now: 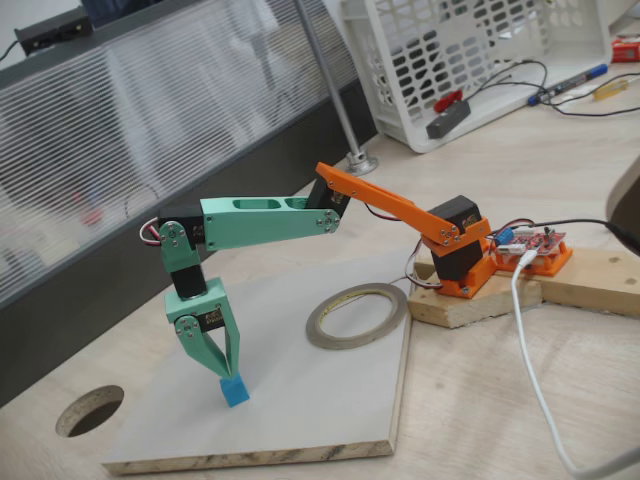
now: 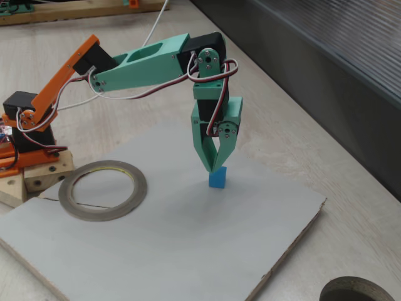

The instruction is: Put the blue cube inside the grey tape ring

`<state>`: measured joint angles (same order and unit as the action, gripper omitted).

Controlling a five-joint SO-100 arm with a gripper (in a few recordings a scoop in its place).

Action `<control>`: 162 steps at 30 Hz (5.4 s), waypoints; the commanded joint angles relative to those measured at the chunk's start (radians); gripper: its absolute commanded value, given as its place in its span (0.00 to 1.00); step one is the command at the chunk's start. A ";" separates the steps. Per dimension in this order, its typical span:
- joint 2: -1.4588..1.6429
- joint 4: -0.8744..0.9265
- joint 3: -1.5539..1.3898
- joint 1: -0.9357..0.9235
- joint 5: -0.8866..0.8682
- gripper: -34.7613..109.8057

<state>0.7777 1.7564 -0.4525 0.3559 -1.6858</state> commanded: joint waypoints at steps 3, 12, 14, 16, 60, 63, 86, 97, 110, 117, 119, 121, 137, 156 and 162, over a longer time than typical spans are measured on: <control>0.029 -0.006 0.025 0.023 -0.021 0.25; 0.020 0.006 0.025 0.025 -0.021 0.25; 0.020 0.006 0.025 0.025 -0.021 0.25; 0.029 0.006 0.025 0.025 -0.021 0.25; 0.032 0.008 0.021 0.023 -0.021 0.26; 0.032 0.008 0.014 0.023 -0.021 0.29; 0.032 0.167 0.023 0.023 -0.023 0.62; 0.017 0.160 0.014 0.012 -0.023 0.66; 0.015 0.167 0.012 0.012 -0.023 0.66; -0.066 0.167 0.012 0.011 -0.023 0.66; -0.086 0.167 0.020 0.012 -0.023 0.66; -0.086 0.167 0.020 0.014 -0.023 0.66; -0.087 0.158 0.021 0.011 -0.021 0.66; -0.089 0.155 0.012 0.011 -0.021 0.66; -0.091 0.155 0.012 0.009 -0.021 0.66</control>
<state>0.6750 1.9113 -0.4495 0.3513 -1.6904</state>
